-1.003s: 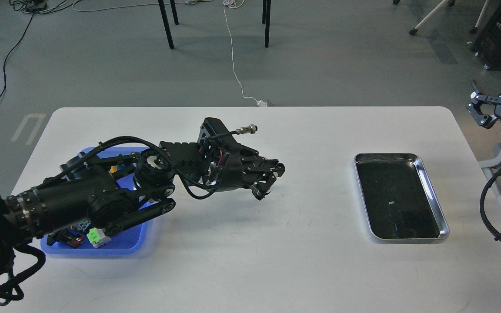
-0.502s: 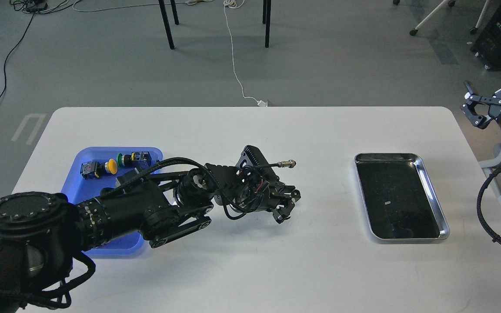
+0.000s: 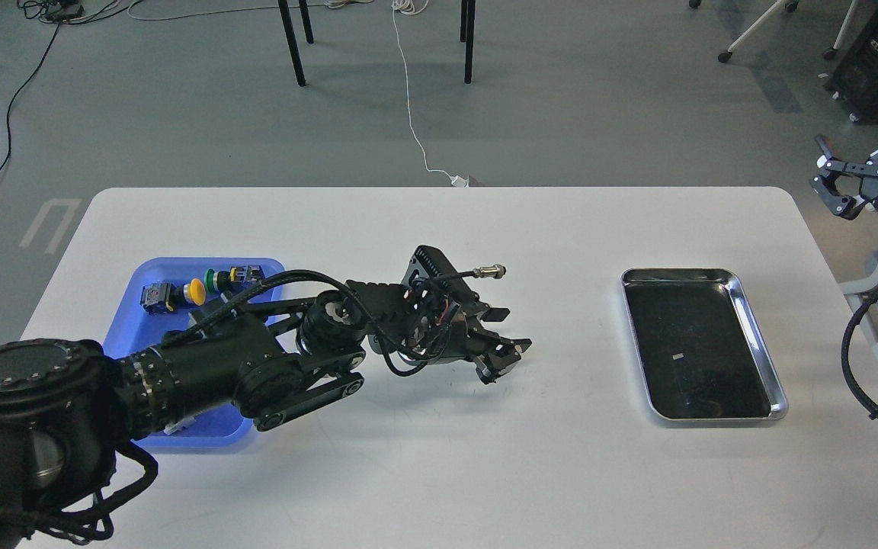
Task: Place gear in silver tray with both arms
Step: 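Release the gear on the table and lift the left gripper away, then reach the right gripper to the black gear and grasp it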
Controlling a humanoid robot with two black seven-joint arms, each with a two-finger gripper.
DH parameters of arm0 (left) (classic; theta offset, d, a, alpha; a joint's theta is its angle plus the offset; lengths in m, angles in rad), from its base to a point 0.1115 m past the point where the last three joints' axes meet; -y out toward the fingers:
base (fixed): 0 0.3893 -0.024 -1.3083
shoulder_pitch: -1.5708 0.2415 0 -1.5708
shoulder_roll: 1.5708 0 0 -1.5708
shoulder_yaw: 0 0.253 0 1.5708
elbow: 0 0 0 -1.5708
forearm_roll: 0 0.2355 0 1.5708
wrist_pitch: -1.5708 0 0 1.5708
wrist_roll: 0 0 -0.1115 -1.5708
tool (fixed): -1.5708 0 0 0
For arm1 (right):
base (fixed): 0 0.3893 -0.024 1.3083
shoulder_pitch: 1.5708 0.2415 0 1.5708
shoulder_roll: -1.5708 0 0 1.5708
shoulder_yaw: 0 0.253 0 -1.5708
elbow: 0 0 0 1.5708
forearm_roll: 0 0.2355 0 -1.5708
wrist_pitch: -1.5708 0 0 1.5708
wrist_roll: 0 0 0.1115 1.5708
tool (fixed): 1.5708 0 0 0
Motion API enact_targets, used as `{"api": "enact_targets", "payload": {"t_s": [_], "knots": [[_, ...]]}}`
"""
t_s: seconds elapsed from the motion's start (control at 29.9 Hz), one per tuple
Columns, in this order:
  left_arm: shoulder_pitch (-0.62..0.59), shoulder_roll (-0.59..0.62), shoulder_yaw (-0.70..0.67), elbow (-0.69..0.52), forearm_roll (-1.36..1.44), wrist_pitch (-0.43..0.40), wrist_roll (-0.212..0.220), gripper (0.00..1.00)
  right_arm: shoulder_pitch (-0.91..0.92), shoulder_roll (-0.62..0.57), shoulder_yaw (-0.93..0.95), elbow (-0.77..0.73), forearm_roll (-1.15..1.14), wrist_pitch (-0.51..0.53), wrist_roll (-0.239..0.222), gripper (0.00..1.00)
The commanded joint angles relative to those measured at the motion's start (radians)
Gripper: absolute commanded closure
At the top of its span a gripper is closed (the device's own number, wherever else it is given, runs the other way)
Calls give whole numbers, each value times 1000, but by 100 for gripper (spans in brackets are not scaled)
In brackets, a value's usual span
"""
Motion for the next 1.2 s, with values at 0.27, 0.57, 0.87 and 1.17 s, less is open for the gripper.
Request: {"api": "enact_targets", "payload": {"t_s": [0.27, 0.57, 0.87, 1.17], "knots": [[9, 243, -327, -142, -796, -2, -4, 13, 286, -28, -275, 21, -310, 15, -16, 1], [57, 491, -370, -131, -1686, -86, -43, 3, 619, 85, -722, 1, -536, 17, -11, 1], [166, 553, -583, -131, -1900, -93, -38, 2, 893, 315, -1141, -28, -652, 6, -8, 3], [236, 553, -640, -132, -1901, -100, -35, 2, 953, 511, -1418, -19, -913, -9, -5, 9]]}}
